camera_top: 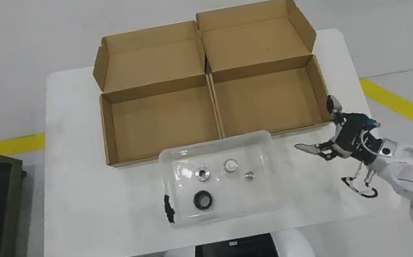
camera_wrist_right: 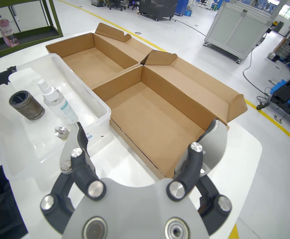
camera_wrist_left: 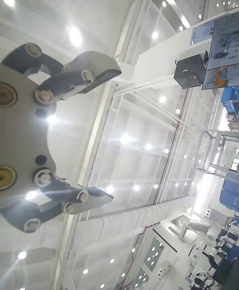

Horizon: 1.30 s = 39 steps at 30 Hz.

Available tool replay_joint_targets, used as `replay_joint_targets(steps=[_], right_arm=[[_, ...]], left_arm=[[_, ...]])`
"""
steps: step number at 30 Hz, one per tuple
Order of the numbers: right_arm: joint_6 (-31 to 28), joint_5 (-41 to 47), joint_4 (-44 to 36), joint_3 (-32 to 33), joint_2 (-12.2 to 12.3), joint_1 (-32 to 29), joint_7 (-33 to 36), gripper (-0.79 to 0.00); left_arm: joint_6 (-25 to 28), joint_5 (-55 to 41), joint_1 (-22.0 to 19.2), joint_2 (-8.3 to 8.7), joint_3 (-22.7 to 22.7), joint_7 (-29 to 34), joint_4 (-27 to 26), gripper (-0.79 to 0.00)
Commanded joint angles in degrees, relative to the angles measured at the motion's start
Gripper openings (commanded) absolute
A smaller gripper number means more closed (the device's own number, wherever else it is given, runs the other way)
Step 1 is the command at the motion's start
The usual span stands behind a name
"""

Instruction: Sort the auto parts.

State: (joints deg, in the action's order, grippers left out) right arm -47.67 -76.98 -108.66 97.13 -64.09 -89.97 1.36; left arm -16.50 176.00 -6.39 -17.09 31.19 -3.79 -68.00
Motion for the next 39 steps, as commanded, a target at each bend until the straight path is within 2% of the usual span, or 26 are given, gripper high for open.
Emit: replay_joint_targets(steps=[1, 12, 24, 39], right_arm=[[-0.4, -0.8, -0.6, -1.2, 0.1, 0.1, 0.3, 0.0], [-2.2, -4.5, -4.3, -8.0, 0.3, 1.0, 1.5, 0.0], [-2.5, -8.4, -6.0, -17.9, 0.2, 5.0, 6.4, 0.0], [-2.3, -9.1, -2.0, -27.0, -0.2, 10.7, 11.7, 0.0]], left_arm=[[0.0, 0.0, 0.0, 0.0, 0.0, 0.0, 0.0, 0.0], [0.0, 0.0, 0.0, 0.0, 0.0, 0.0, 0.0, 0.0], [0.0, 0.0, 0.0, 0.0, 0.0, 0.0, 0.0, 0.0], [0.0, 0.0, 0.0, 0.0, 0.0, 0.0, 0.0, 0.0]])
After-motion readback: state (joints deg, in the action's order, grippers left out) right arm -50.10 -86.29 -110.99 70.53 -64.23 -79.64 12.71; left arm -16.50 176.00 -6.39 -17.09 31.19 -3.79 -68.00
